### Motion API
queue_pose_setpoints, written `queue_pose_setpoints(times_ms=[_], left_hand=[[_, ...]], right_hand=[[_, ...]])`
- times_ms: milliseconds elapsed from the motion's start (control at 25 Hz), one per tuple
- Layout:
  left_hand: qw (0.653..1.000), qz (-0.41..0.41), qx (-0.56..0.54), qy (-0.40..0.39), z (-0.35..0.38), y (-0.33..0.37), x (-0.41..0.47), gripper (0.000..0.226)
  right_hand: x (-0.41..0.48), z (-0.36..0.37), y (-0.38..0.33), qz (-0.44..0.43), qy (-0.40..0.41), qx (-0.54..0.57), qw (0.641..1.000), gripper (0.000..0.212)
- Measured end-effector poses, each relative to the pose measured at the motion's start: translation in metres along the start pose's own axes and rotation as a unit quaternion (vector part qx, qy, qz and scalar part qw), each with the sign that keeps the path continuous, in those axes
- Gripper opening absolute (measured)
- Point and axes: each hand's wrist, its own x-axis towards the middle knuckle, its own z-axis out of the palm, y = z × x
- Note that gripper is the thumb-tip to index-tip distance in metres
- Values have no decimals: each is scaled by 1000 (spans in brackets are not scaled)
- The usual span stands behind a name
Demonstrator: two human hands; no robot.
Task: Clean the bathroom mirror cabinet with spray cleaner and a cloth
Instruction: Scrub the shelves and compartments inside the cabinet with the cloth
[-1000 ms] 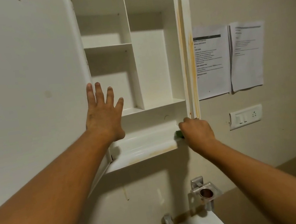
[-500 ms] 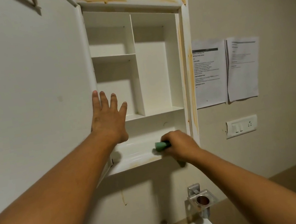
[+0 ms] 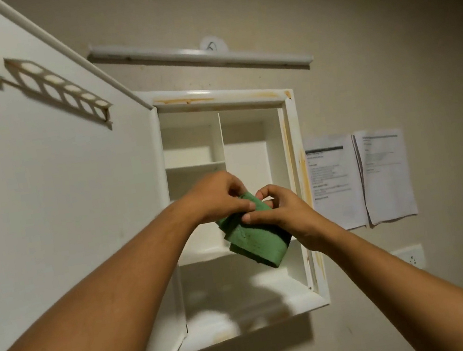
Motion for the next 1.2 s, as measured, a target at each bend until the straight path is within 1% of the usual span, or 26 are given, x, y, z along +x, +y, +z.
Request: queue_pose_setpoints(times_ms=[80,120,160,240,280,320,400,440,480,520,640,680,720,760,800,840,880,920,960,1000,1040,1080,1120,1200], left_hand=[[996,-24,-65,63,-7,-6,11,18],[989,-40,-111,92,-10,-10,17,18],[980,-58,-155,114,-13,-12,22,20],[959,-84,-237,130,-14,-12,28,17],[952,-84,-263,129,-13,-8,31,16],[950,-76,-274,127,-14,-5,35,20],[960,-57,-259,95,-20,-3,43,32],[968,-47,-237,69,-24,-1,48,30],[974,-42,-217,46,-28,1,53,23],[977,-40,-207,40,-33,2,58,17],[970,-36,-227,78,-40,6,73,10],[970,-26,-225,90,-41,7,76,11],[972,-13,-208,107,-43,7,80,13],[975,3,-176,133,-47,6,84,17],[976,15,-129,172,-55,6,86,21],[972,20,-62,224,-68,6,89,25],[961,23,18,275,-82,7,90,28],[943,23,106,314,-99,10,89,32],[924,14,189,332,-116,12,88,37],[908,-5,258,330,-131,15,86,43],[899,-36,307,311,-146,15,86,50],[897,-74,335,278,-157,16,86,58],[900,-106,348,242,-166,14,86,65],[911,-144,350,165,-175,11,87,71]], right_hand=[[7,-14,-4,-5,1,118,993,47],[11,-20,-1,2,-4,170,985,48],[13,-22,2,12,-6,198,980,48],[22,-21,5,16,20,199,980,43],[29,-22,3,7,42,189,981,38],[37,-23,-2,-6,59,173,983,34],[51,-27,-19,-32,68,149,986,31],[57,-29,-26,-47,66,159,984,33],[62,-32,-32,-61,64,184,979,35],[67,-34,-34,-72,57,216,972,37],[74,-27,-28,-63,6,308,949,39],[78,-24,-26,-61,7,312,948,37],[84,-23,-26,-71,33,303,950,35],[92,-24,-29,-101,84,269,954,32],[101,-28,-33,-149,159,202,955,34],[112,-35,-39,-213,245,105,940,39],[121,-42,-45,-276,319,-10,907,45],[130,-50,-50,-326,370,-127,860,49],[140,-54,-54,-358,399,-228,813,49],[149,-55,-55,-370,409,-305,776,47],[157,-52,-54,-365,411,-353,757,44],[164,-47,-52,-350,411,-378,752,42],[170,-40,-49,-334,412,-383,756,40],[179,-26,-46,-317,411,-355,777,39]])
